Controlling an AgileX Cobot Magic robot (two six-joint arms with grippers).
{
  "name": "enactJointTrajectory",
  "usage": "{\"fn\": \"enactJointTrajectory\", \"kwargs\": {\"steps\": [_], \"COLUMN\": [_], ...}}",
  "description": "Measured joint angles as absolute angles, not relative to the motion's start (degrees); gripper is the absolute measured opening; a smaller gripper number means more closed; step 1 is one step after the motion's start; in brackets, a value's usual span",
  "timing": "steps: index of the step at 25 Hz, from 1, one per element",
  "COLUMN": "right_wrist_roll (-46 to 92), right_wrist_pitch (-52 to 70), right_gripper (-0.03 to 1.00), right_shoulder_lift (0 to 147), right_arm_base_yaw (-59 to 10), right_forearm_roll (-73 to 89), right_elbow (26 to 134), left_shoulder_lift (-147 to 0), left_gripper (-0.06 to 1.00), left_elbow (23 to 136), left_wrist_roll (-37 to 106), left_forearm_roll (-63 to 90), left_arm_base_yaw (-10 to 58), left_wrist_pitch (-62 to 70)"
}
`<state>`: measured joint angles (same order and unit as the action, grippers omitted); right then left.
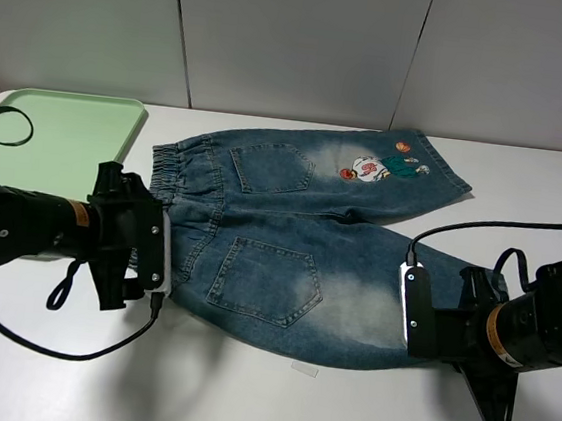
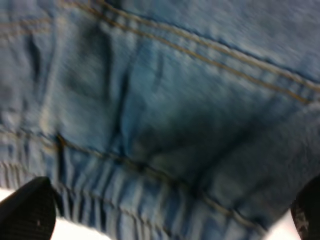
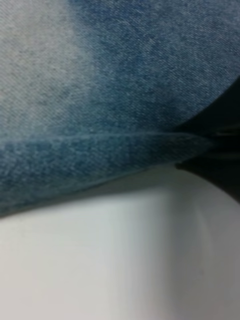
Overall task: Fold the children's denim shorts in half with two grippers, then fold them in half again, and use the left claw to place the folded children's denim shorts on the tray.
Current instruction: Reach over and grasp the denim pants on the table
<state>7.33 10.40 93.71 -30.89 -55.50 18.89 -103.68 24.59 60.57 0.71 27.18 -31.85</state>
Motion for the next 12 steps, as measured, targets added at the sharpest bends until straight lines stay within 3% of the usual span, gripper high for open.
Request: {"fn": "enactJointTrajectory", "kwargs": {"steps": [3, 5, 7, 12], "right_wrist_roll": [7.33, 7.33, 7.33, 7.33], "right_wrist_pitch": [10.36, 10.29, 10.29, 10.22], "right_gripper": [-0.03, -0.03, -0.03, -0.03], "right_shoulder_lift": [93.71, 93.71, 93.71, 93.71], "right_arm_base_yaw": [-30.89, -30.89, -30.89, -30.89], "right_forearm_roll": [-55.50, -55.60, -55.66, -55.66], "right_elbow": [18.89, 18.89, 18.89, 18.89], "left_shoulder_lift": [-105.44, -106.32, -106.76, -107.59], "left_gripper": [0.92, 0.85, 0.72, 0.24], "left_elbow": [24.82, 24.82, 24.82, 24.51], "left_wrist_roll": [61.34, 61.62, 62.23, 64.05], "left_forearm_roll": [0.71, 0.71, 0.66, 0.52], "left_arm_base_yaw": [27.18, 27.18, 27.24, 27.29], "left_wrist_pitch": [-35.46, -36.72, -36.66, -34.65]}}
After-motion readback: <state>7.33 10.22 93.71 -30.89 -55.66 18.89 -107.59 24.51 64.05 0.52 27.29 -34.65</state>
